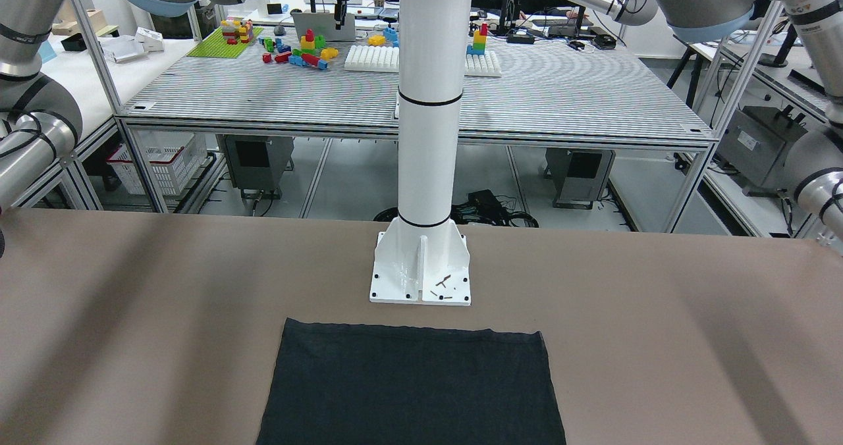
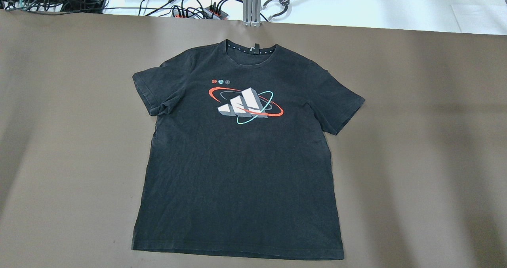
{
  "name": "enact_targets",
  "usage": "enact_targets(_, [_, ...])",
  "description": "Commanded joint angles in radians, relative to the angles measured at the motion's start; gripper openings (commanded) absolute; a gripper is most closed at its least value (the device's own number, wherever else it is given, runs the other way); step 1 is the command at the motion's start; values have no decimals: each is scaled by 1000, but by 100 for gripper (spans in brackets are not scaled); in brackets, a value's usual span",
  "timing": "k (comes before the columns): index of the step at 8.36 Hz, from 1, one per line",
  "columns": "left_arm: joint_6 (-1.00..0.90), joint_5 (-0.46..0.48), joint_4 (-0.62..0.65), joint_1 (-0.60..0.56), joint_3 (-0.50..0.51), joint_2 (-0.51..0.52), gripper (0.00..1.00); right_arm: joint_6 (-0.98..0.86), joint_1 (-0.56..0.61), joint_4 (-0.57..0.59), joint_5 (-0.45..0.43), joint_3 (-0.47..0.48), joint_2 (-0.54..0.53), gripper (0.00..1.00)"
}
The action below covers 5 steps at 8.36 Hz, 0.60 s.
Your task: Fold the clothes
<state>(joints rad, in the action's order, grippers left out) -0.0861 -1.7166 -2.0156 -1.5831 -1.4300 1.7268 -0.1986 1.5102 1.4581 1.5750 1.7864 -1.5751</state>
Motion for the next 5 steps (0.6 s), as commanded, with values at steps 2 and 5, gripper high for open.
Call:
enact_targets(2, [-1, -3, 0, 0, -7, 2, 95, -5, -19, -94, 0, 70, -9, 94])
enact_targets(5, [-1, -3, -78, 3, -4, 8, 95, 136, -25, -139, 52, 71, -26, 94])
